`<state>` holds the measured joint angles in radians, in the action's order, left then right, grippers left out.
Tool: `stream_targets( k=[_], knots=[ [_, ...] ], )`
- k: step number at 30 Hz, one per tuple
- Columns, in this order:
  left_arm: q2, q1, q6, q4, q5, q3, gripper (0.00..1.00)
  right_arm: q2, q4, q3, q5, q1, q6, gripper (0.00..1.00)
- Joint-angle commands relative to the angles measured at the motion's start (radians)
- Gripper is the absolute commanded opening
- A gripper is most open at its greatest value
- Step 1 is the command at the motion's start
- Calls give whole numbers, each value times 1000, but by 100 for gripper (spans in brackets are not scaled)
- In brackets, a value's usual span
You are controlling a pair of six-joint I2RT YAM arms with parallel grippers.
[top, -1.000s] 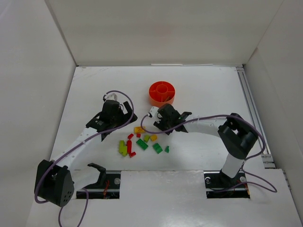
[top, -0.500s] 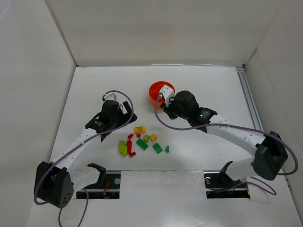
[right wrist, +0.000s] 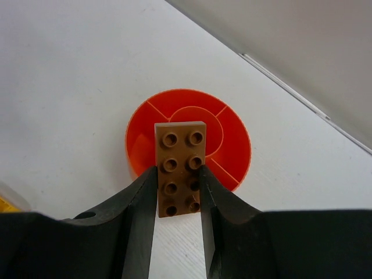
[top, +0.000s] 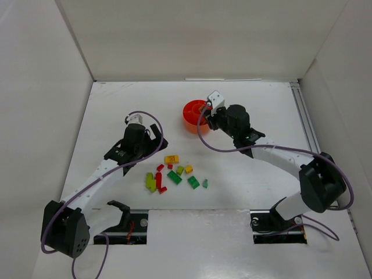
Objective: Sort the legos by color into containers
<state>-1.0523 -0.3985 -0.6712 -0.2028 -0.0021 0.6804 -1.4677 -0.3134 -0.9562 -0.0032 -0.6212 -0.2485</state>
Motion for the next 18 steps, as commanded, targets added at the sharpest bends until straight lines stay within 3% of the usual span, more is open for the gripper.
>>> stream_targets(
  k=[1,5,18],
  knots=[
    [15,-5,18,39,-12,11,99,-32,-232,23,-52,3,6,21],
    [15,-5,27,39,-12,21,99,-86,-349,45,-21,12,38,23],
    [25,-5,27,39,-21,21,99,-203,-452,57,34,12,100,27]
  ],
)
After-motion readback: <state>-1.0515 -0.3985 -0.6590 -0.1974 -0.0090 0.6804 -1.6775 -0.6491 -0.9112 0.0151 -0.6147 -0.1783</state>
